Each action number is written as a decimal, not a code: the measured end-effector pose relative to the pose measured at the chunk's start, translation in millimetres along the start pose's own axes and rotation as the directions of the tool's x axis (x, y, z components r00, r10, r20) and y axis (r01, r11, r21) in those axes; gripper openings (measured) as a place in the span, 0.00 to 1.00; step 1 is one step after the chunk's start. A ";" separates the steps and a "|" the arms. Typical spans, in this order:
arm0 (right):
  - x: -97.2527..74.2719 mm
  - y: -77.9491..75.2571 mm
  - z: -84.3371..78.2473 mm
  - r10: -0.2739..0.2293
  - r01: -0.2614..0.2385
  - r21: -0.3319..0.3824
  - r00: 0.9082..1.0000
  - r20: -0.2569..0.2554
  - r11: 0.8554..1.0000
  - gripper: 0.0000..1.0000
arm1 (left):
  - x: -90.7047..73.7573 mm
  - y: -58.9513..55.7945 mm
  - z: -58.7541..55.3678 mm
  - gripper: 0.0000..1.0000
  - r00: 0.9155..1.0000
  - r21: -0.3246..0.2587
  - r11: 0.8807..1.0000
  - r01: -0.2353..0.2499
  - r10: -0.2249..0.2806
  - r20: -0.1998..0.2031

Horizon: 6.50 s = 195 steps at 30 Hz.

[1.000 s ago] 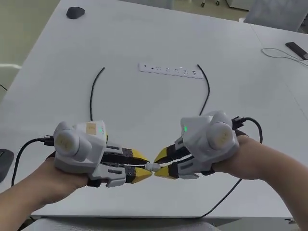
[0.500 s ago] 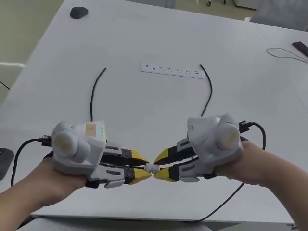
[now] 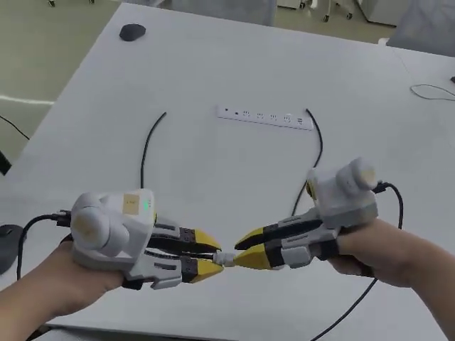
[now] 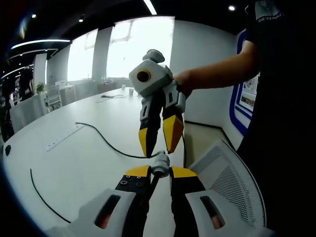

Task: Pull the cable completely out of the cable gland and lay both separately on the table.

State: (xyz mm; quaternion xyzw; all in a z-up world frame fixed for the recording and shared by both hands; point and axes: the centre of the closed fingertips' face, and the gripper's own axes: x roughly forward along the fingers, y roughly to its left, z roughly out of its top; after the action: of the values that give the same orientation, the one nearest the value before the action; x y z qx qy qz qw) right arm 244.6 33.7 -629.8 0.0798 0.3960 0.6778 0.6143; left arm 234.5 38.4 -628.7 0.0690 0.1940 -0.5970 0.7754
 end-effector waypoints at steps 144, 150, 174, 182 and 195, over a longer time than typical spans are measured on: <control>7.3 10.7 -24.3 -0.181 0.150 -0.549 0.984 -0.001 0.822 0.08 | 13.7 -7.7 -5.5 0.15 0.999 -0.191 0.981 0.036 -0.038 -0.005; 8.2 10.4 -19.3 -0.205 0.189 -0.510 0.979 0.026 0.839 0.09 | 10.3 -6.6 -3.5 0.15 0.999 -0.177 0.983 0.038 -0.038 0.002; -12.6 8.0 -3.9 -0.666 0.665 -0.464 0.720 0.193 0.585 0.19 | -11.3 -0.2 6.3 0.15 0.996 -0.139 0.987 0.085 -0.082 0.024; -4.1 1.6 -11.0 -0.737 0.735 -0.446 0.642 0.211 0.511 0.16 | -11.5 1.5 0.5 0.15 0.997 -0.140 0.987 0.081 -0.080 0.011; 13.9 0.4 -3.9 -0.754 0.720 -0.512 0.628 0.193 0.468 0.09 | -12.2 3.9 -1.7 0.15 0.996 -0.149 0.985 0.090 -0.089 0.014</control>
State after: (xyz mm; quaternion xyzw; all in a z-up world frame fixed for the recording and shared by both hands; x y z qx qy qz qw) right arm 238.7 44.4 -637.4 -0.2968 0.1992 0.4309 0.8285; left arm 235.2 51.0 -626.1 -0.0002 0.2383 -0.6154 0.7513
